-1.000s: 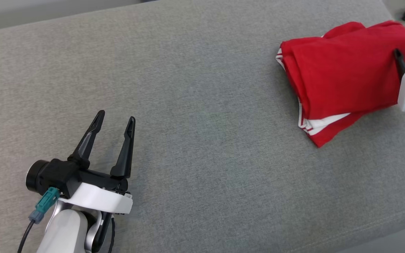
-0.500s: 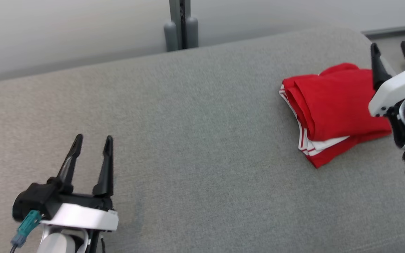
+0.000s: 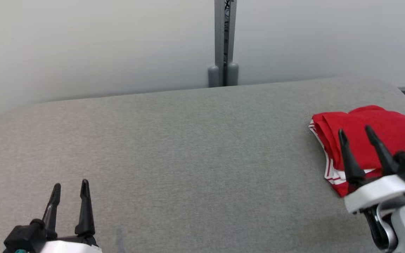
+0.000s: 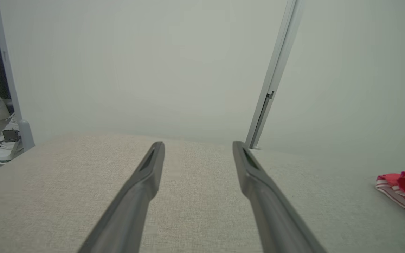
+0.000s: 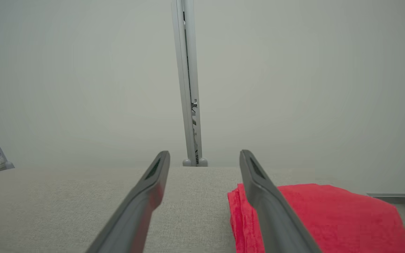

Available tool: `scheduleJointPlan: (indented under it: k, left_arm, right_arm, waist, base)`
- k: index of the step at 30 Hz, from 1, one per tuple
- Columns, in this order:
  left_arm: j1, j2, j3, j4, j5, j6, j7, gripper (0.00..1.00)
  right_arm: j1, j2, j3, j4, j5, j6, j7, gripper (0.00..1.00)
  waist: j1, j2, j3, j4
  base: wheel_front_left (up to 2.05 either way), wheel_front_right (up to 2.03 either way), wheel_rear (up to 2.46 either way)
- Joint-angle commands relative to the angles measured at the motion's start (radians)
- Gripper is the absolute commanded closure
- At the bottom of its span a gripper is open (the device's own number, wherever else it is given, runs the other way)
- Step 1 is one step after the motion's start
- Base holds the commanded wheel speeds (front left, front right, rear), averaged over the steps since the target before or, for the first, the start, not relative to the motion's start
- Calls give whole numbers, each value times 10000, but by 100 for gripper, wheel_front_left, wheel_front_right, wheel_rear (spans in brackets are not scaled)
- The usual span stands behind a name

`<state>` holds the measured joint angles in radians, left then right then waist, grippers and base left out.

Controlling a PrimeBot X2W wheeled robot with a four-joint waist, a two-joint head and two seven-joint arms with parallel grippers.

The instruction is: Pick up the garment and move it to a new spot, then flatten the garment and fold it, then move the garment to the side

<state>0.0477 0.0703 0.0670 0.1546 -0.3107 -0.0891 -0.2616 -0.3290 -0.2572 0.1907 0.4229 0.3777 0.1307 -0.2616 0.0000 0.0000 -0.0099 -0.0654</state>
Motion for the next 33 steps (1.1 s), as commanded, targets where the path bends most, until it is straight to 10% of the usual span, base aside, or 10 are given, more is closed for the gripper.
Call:
scheduleJointPlan:
  k: [1,10,32,33]
  left_arm:
    - [167,-25,11,84,104,61,-45,0]
    - [456,-96,-175,287,948,132,-45,0]
    - [360,-175,-324,168,1300,-16,-45,0]
    - [425,-211,-328,192,1256,14,7,100]
  right_arm:
    - [393,32,-233,-268,-100,1,-41,0]
    - [2642,814,-1046,-2132,-651,1,-42,0]
    - [2634,1113,-1115,-2152,-1118,1,-44,0]
    - [2726,1190,-1125,-2145,-1049,0,2,100]
  waist:
    - [0,0,-164,248]
    - [0,0,-211,588]
    - [0,0,-209,563]
    - [0,0,-210,561]
  base:
    - [0,0,0]
    - [0,0,0]
    - [0,0,0]
    - [0,0,0]
